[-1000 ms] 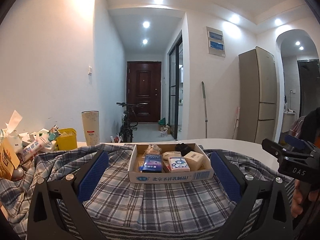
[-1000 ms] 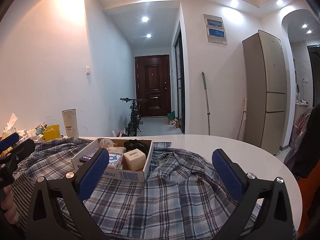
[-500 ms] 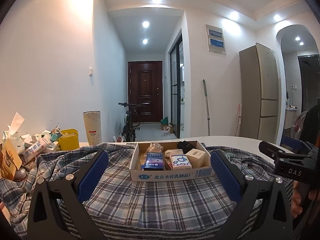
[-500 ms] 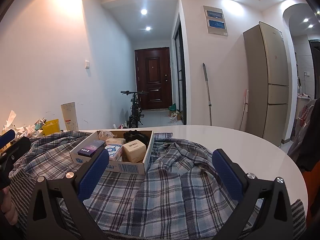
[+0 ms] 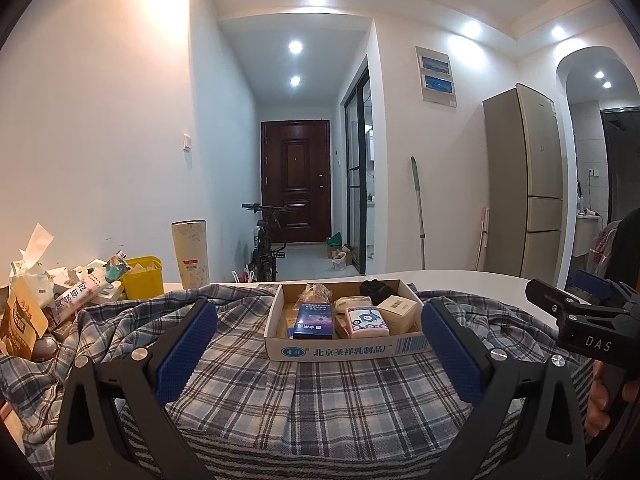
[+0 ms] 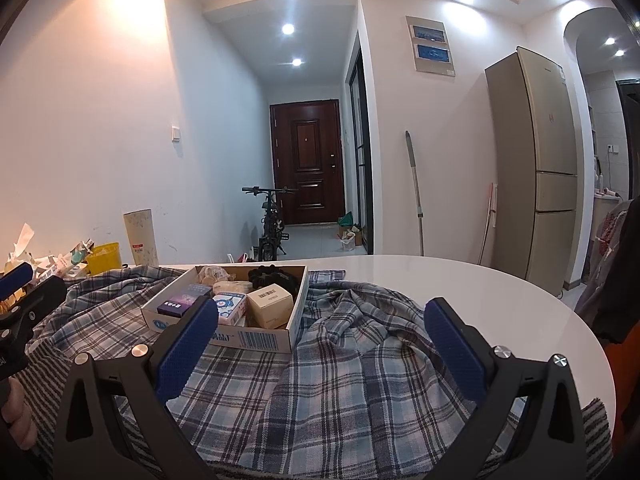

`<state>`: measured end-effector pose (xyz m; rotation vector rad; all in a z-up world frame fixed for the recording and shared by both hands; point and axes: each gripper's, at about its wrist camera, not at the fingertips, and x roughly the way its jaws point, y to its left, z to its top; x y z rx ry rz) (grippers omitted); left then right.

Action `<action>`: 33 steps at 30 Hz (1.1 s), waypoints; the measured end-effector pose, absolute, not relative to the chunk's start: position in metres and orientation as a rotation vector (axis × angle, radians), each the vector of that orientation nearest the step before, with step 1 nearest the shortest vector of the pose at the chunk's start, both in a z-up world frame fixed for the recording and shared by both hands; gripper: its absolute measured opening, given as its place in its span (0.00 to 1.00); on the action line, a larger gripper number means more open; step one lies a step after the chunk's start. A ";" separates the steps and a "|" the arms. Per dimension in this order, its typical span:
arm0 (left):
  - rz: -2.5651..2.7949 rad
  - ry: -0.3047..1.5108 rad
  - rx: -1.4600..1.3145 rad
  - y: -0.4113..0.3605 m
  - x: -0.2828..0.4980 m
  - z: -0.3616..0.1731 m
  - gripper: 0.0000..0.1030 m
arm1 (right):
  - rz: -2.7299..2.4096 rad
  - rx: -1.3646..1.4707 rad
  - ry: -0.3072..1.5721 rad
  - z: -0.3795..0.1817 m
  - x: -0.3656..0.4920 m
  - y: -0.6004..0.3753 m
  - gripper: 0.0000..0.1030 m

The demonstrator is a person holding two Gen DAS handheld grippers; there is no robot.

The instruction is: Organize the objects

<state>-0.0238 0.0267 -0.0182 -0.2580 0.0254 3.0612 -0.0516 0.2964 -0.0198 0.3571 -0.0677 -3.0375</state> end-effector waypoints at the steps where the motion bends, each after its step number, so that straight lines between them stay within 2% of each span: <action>1: 3.061 0.027 -0.260 0.027 -0.024 -0.018 1.00 | -3.038 0.357 -0.067 -0.020 -0.052 0.296 1.00; 33: 3.056 0.044 -0.289 0.028 -0.027 -0.020 1.00 | -3.036 0.386 -0.105 -0.020 -0.056 0.298 1.00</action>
